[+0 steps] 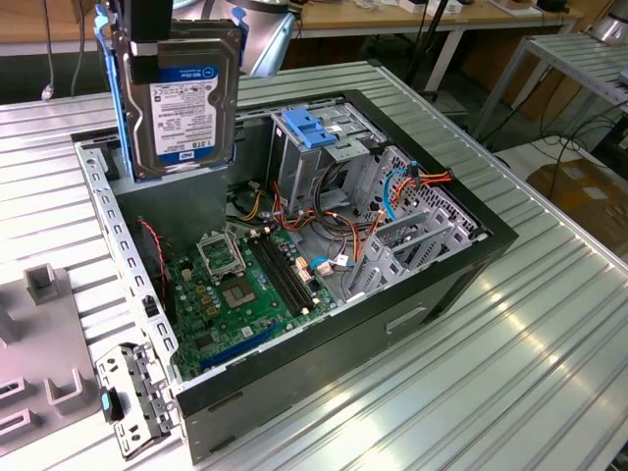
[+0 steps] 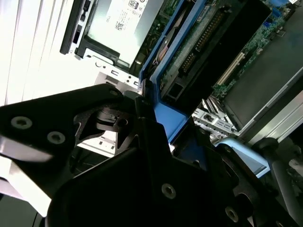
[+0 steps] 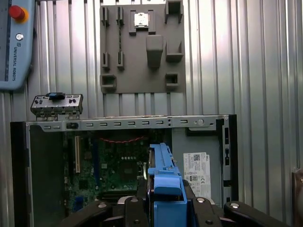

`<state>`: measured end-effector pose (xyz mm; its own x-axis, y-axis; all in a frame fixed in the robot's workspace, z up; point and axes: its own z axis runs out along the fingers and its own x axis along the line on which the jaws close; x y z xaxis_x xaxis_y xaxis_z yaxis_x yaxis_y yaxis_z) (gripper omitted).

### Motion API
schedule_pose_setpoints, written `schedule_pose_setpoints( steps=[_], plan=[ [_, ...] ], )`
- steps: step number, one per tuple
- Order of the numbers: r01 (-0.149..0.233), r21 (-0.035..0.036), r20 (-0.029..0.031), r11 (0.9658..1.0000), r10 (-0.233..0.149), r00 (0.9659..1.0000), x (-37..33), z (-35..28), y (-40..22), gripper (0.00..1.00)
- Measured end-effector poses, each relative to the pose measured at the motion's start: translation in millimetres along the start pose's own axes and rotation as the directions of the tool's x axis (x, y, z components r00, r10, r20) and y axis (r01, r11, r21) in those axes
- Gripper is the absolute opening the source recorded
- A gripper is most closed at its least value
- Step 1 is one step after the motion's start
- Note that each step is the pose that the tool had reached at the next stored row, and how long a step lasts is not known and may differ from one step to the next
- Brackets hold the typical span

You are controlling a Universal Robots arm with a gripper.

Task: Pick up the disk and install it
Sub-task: 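Pick up the disk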

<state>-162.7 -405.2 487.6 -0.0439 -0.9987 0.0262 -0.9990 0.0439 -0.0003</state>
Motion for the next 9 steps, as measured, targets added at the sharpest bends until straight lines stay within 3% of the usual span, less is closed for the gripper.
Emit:
schedule_pose_setpoints(
  steps=[9],
  plan=[
    [0.0,0.0,-0.0001,1.0,0.0,1.0,-1.1,0.2,-26.1,0.37]
  ],
)
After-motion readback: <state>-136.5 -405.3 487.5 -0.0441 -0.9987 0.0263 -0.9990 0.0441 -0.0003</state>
